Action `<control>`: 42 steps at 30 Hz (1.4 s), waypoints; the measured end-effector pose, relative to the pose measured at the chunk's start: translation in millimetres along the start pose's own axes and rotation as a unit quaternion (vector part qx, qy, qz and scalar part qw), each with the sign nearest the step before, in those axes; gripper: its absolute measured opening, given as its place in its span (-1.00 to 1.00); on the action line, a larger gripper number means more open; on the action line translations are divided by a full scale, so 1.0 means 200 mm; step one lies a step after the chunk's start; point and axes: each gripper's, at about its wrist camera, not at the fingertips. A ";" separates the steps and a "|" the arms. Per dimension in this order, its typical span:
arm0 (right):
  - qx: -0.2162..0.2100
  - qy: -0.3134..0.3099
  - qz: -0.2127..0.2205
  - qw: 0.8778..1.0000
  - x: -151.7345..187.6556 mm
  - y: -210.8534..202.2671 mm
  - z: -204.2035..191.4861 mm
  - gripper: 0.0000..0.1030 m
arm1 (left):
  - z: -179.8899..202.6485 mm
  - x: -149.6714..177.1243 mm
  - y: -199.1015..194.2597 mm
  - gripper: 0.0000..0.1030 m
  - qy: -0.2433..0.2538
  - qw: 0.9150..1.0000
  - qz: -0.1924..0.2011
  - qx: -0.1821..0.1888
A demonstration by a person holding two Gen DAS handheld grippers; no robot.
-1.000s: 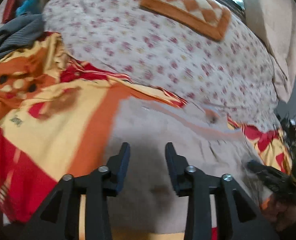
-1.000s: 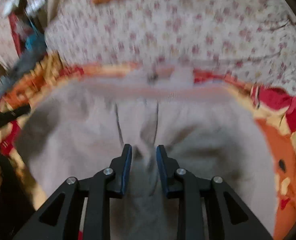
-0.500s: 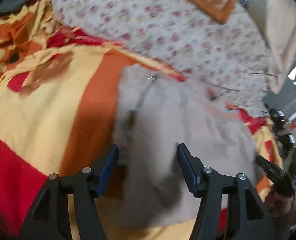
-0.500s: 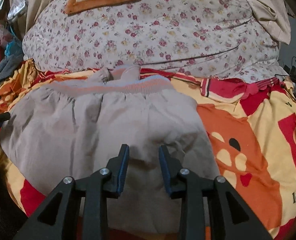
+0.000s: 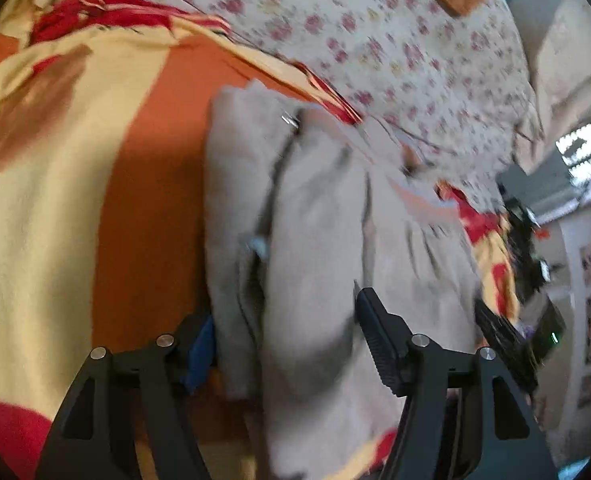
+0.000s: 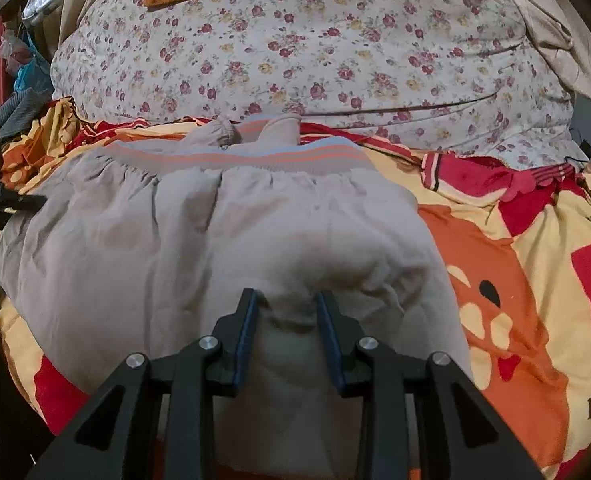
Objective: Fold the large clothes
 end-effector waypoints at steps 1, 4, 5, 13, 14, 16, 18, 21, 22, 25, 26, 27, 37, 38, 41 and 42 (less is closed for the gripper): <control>0.000 0.002 0.000 1.000 0.00 0.00 0.00 -0.38 | 0.02 0.01 0.00 0.03 0.009 1.000 -0.008 0.003; 0.001 0.006 -0.005 1.000 -0.01 0.02 0.01 -0.38 | 0.02 -0.01 0.02 0.03 0.020 1.000 -0.013 0.020; 0.003 0.006 -0.008 1.000 -0.01 0.03 0.00 -0.38 | 0.02 -0.03 0.04 0.03 0.014 0.999 -0.009 0.029; -0.002 0.016 -0.007 1.000 -0.02 0.02 0.02 -0.36 | 0.08 -0.05 0.02 -0.85 0.037 0.999 0.016 0.026; -0.001 0.019 -0.001 1.000 -0.03 0.01 0.03 -0.36 | 0.09 -0.05 0.01 -0.86 0.036 0.999 0.025 0.024; 0.011 0.039 0.028 0.999 -0.06 -0.05 0.09 -0.36 | 0.14 -0.05 -0.04 -0.87 0.034 0.998 0.050 0.027; 0.025 0.072 0.052 0.996 -0.07 -0.12 0.19 -0.36 | 0.21 -0.06 -0.08 -0.87 0.024 0.996 0.078 0.037; 0.062 0.128 0.059 0.988 -0.04 -0.19 0.39 -0.35 | 0.36 -0.08 -0.13 -0.87 0.017 0.992 0.111 0.050; 0.070 0.136 0.055 0.987 -0.03 -0.20 0.42 -0.35 | 0.45 -0.09 -0.13 -0.87 0.021 0.991 0.119 0.055; 0.093 0.169 0.046 0.980 0.02 -0.25 0.56 -0.35 | 0.69 -0.11 -0.08 -0.87 0.027 0.989 0.130 0.063; 0.091 0.178 0.049 0.979 0.03 -0.27 0.60 -0.35 | 0.78 -0.11 -0.05 -0.87 0.034 0.989 0.132 0.061; 0.088 0.190 0.057 0.976 0.04 -0.30 0.63 -0.35 | 0.88 -0.11 0.00 -0.87 0.046 0.988 0.134 0.054; 0.084 0.229 0.081 0.966 0.11 -0.42 0.81 -0.35 | 1.43 -0.01 0.62 -0.89 0.065 0.994 0.086 0.017; 0.082 0.234 0.082 0.965 0.12 -0.43 0.84 -0.35 | 1.45 0.01 0.68 -0.90 0.057 0.995 0.081 0.014; 0.076 0.246 0.083 0.963 0.14 -0.44 0.88 -0.35 | 1.47 0.08 0.79 -0.93 0.047 0.996 0.069 0.011; 0.075 0.250 0.083 0.962 0.14 -0.44 0.89 -0.35 | 1.47 0.09 0.81 -0.93 0.048 0.996 0.069 0.007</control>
Point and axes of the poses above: each gripper's, at about its wrist camera, not at the fingertips, and y roughly the way its jaws point, z to its right, x to its underside, and after that the axes turned 9 degrees about z, right-handed
